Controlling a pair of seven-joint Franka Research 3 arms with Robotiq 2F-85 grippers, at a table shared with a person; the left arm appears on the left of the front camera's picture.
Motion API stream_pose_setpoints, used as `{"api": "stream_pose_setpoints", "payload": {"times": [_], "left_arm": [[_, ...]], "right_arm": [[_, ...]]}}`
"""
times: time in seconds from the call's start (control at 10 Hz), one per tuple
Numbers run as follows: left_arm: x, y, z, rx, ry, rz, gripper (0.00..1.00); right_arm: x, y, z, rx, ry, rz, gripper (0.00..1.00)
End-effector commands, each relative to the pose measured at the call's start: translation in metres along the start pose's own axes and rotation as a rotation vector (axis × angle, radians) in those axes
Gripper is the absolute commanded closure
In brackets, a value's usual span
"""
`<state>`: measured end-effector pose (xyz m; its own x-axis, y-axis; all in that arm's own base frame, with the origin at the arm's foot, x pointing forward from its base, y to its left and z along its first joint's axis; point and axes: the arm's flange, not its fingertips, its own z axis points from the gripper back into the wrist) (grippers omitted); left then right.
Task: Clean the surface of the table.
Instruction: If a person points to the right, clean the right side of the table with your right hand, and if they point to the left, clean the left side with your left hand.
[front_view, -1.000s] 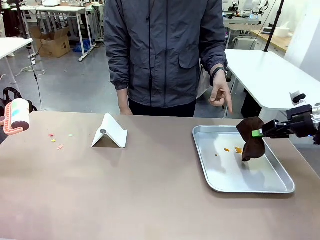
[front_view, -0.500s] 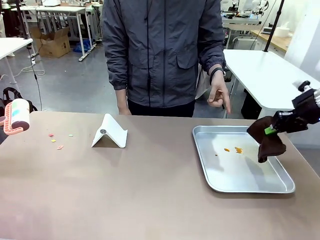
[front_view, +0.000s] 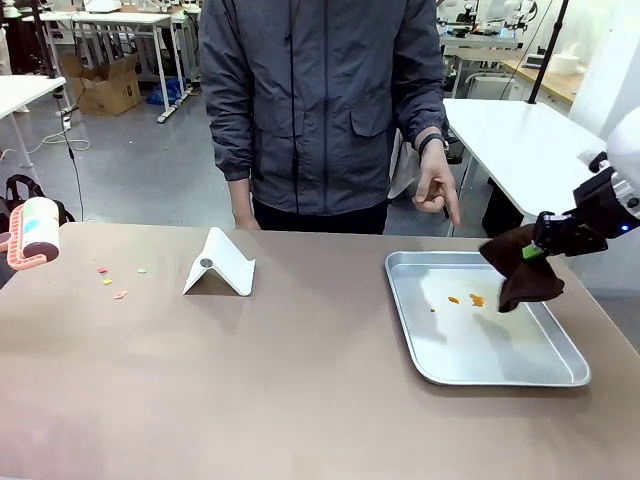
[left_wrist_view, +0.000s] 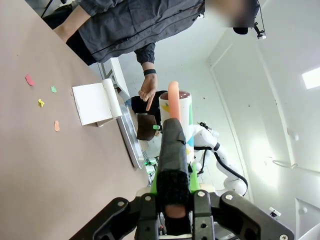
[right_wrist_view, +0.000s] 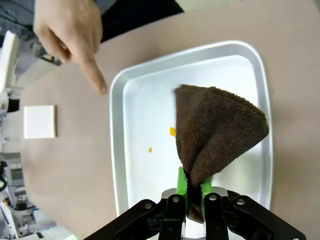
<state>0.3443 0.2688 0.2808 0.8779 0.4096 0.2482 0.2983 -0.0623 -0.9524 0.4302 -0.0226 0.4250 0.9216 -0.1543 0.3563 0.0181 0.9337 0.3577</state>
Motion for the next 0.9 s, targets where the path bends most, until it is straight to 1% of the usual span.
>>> {"api": "stream_pose_setpoints", "payload": {"times": [0.0,0.1,0.3,0.4,0.5,0.7,0.8], "left_arm": [[-0.004,-0.004,0.000,0.002,0.009,-0.015,0.83],[-0.004,-0.004,0.000,0.002,0.009,-0.015,0.83],[-0.004,-0.004,0.000,0.002,0.009,-0.015,0.83],[-0.004,-0.004,0.000,0.002,0.009,-0.015,0.83],[-0.004,-0.004,0.000,0.002,0.009,-0.015,0.83],[-0.004,-0.004,0.000,0.002,0.009,-0.015,0.83],[-0.004,-0.004,0.000,0.002,0.009,-0.015,0.83]], "right_arm": [[0.002,0.008,0.000,0.004,-0.022,0.001,0.88],[0.011,0.008,-0.008,-0.048,0.030,0.038,0.88],[0.028,0.023,-0.013,-0.170,0.114,0.093,0.88],[0.037,0.029,-0.020,-0.226,0.151,0.095,0.88],[0.043,0.037,-0.031,-0.288,0.166,0.094,0.88],[0.049,0.046,-0.050,-0.328,0.191,0.098,0.88],[0.051,0.049,-0.063,-0.376,0.204,0.092,0.88]]}}
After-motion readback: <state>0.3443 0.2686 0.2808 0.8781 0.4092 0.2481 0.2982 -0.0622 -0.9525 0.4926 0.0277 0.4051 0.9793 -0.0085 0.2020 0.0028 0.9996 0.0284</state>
